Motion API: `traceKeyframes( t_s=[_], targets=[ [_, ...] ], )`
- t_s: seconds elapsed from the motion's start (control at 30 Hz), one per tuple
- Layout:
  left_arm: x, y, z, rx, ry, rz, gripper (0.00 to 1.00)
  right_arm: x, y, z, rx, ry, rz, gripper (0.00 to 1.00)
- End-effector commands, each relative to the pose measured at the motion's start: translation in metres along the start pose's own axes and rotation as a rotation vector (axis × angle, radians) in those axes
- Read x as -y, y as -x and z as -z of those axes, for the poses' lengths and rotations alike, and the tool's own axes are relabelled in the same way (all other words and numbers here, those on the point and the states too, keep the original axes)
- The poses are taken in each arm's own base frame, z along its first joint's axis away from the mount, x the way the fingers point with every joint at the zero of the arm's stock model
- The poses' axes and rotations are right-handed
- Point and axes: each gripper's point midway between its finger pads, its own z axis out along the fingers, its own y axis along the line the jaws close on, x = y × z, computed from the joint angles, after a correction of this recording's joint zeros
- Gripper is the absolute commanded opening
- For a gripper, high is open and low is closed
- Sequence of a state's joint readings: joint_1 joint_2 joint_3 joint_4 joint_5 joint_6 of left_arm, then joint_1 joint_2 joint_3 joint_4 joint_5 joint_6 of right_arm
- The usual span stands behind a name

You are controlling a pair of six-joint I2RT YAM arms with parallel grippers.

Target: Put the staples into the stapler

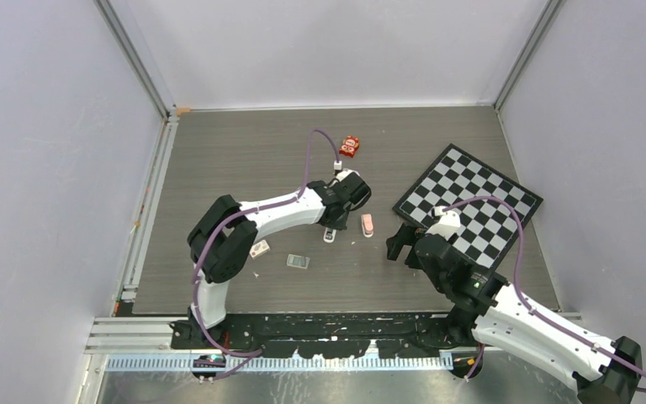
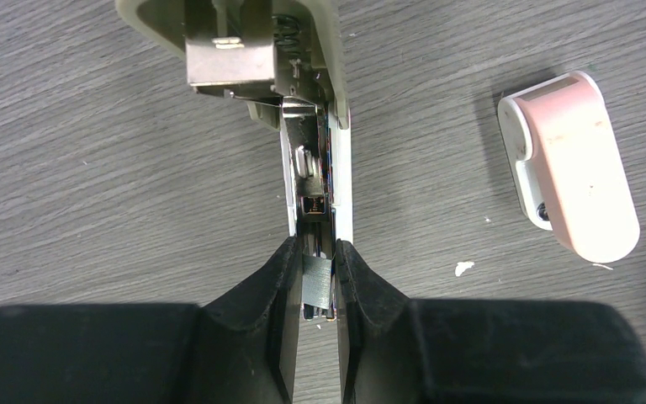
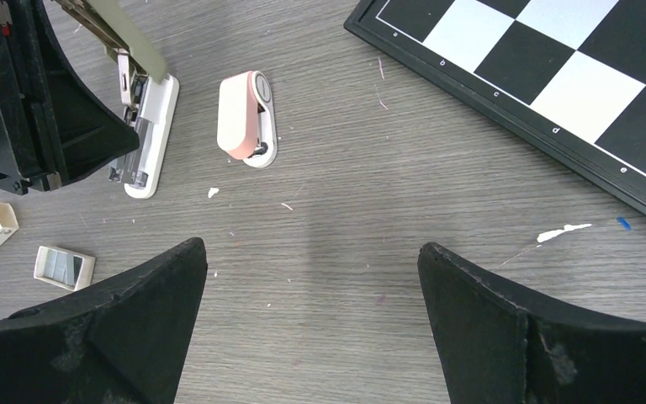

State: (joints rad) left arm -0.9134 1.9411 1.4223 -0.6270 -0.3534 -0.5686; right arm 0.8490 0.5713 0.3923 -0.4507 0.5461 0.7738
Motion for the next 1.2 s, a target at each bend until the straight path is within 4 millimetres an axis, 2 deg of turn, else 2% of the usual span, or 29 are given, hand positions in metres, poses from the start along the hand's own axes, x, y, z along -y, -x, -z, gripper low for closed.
traceKeyframes(
  t_s=[0.0, 0.63, 0.97, 1.17],
  targets=[
    [0.0023, 0.003, 0.0039, -0.003, 0.012, -0.004, 0.21, -0.0011, 0.0094, 0.0014, 0.04, -0.004, -0.032, 1.0],
    [0.0013, 0.0075, 0.0062, 0.001, 0.023, -0.008, 0.24, -0.0007, 0.0097, 0.0019, 0.043, -0.001, -0.033, 1.0],
    [0.0026, 0.0076, 0.0073, -0.001, 0.014, -0.011, 0.14, -0.001, 0.01, 0.0023, 0.044, 0.001, -0.036, 1.0],
    [0.0029, 0.0079, 0.0084, -0.002, 0.013, -0.014, 0.12, -0.0017, 0.0095, 0.0016, 0.042, 0.003, -0.036, 1.0]
  ],
)
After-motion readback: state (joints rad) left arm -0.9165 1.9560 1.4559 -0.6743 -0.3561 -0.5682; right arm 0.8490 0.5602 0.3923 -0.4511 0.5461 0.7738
